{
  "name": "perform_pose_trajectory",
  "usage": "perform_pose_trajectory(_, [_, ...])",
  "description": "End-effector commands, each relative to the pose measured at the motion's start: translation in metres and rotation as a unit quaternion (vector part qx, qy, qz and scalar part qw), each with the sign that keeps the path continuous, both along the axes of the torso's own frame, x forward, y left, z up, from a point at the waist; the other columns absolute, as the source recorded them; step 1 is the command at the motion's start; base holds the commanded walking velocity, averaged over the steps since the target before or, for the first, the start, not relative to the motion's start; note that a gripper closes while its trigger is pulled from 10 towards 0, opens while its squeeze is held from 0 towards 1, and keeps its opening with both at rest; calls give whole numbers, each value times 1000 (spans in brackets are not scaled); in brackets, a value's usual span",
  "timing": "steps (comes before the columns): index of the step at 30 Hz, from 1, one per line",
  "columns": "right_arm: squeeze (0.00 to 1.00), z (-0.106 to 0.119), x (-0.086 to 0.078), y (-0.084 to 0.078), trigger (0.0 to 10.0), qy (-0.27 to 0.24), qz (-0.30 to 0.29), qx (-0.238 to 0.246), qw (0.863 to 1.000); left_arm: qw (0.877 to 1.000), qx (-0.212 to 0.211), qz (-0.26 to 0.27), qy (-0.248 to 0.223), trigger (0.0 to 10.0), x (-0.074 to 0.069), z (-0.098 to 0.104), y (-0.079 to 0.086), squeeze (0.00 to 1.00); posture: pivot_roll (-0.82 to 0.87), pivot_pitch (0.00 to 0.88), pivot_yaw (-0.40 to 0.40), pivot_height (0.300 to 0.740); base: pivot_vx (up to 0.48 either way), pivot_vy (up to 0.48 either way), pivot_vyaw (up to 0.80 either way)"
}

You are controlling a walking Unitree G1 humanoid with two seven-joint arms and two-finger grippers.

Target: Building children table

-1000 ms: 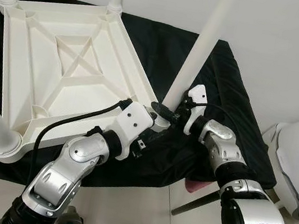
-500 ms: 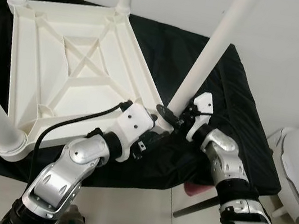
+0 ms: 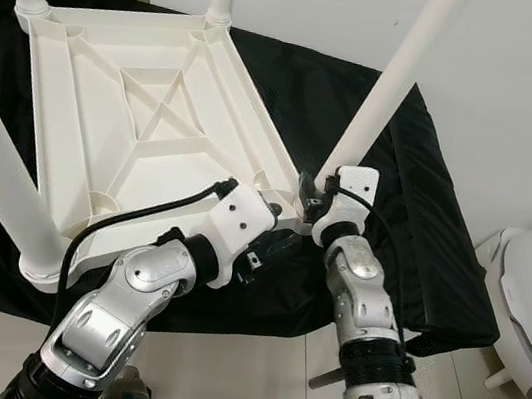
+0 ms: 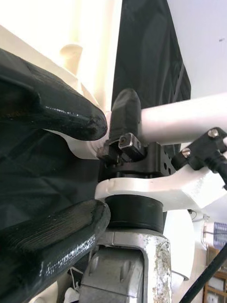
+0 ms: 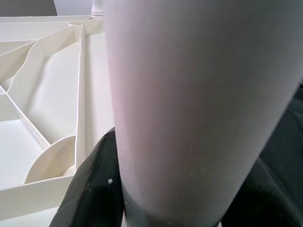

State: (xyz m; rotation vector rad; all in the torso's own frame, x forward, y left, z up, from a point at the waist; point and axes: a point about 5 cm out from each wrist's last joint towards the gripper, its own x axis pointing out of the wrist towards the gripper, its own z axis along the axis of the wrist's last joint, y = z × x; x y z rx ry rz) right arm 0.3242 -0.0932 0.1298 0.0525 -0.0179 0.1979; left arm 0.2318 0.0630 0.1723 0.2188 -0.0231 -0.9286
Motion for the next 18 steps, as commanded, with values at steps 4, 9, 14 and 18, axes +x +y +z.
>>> perform_pose_trajectory(4, [0,-13,-7,4,10000,35,19,-19,999,1000,0,4,0,10000,0,-1,-3,0,8,0,-125,740,0,0,0])
perform_pose_trajectory(9, [1000,-11,-11,4,10000,37,26,-7,999,1000,-1,8,-1,10000,0,-1,-3,0,11,0,-130,740,0,0,0])
perform_pose_trajectory(14, [1000,-3,-14,5,10000,21,56,19,998,1000,0,9,-1,10000,0,-1,-2,0,13,0,-132,740,0,0,0])
perform_pose_trajectory(18, [1000,3,-15,3,10000,5,90,30,995,1000,1,10,-1,10000,1,-1,-1,0,12,0,-131,740,0,0,0])
